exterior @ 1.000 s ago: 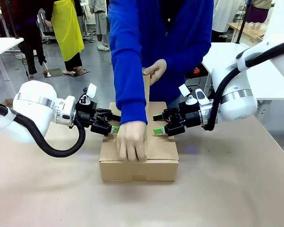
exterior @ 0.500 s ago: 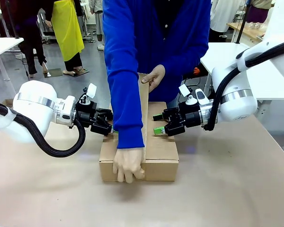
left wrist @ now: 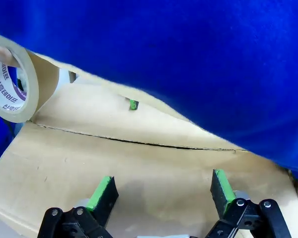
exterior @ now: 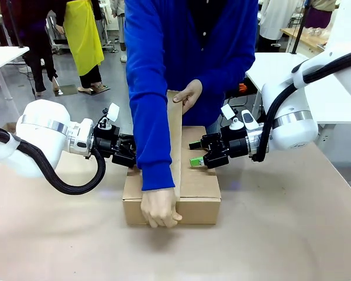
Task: Pack the gift set into the box.
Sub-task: Press and hold the closed box until the human finishes sealing it.
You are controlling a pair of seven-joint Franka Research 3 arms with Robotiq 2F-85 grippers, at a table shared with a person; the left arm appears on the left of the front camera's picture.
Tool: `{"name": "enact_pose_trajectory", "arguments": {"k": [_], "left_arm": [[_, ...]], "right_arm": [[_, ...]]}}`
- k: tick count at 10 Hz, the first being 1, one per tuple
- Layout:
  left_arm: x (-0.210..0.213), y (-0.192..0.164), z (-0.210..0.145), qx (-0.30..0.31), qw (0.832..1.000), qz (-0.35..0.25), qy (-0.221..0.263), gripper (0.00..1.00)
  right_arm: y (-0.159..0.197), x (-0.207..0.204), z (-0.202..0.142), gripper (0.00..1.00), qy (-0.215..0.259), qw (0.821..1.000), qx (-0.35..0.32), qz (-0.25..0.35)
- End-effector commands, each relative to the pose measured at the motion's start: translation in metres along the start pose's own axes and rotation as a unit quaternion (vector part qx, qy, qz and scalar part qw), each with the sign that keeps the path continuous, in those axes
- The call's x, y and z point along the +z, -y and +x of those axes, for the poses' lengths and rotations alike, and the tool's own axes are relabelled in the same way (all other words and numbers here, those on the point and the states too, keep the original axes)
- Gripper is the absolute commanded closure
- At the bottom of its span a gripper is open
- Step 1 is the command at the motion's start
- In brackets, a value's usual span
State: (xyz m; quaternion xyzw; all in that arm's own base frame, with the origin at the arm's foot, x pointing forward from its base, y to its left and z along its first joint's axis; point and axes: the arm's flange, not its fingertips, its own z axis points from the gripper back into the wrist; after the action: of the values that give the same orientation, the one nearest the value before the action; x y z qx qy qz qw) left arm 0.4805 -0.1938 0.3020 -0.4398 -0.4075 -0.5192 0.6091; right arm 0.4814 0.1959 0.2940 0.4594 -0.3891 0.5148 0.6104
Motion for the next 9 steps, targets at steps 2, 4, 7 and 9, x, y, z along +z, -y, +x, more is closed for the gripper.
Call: {"name": "enact_pose_trajectory", "arguments": {"k": [2,4,7,9], "left_arm": [[0.0008,0.0006,-0.0024,-0.002,1.0,0.0,0.0,0.0],[0.0008,0.0006,-0.0024,-0.002,1.0,0.0,0.0,0.0],[0.0008,0.0006,-0.0024,-0.002,1.0,0.0,0.0,0.0],[0.0008,0.0006,-0.0024,-0.002,1.0,0.0,0.0,0.0]], "right_arm": [[0.0003,-0.0017,-0.0007,0.0,0.001,1.0,-0.001,0.002],[0.0003,-0.0017,-0.0007,0.0,0.001,1.0,-0.001,0.002],[0.0003,-0.0017,-0.0007,0.0,0.001,1.0,-0.001,0.002],[0.0003,-0.0017,-0.0007,0.0,0.001,1.0,-0.001,0.002]]}}
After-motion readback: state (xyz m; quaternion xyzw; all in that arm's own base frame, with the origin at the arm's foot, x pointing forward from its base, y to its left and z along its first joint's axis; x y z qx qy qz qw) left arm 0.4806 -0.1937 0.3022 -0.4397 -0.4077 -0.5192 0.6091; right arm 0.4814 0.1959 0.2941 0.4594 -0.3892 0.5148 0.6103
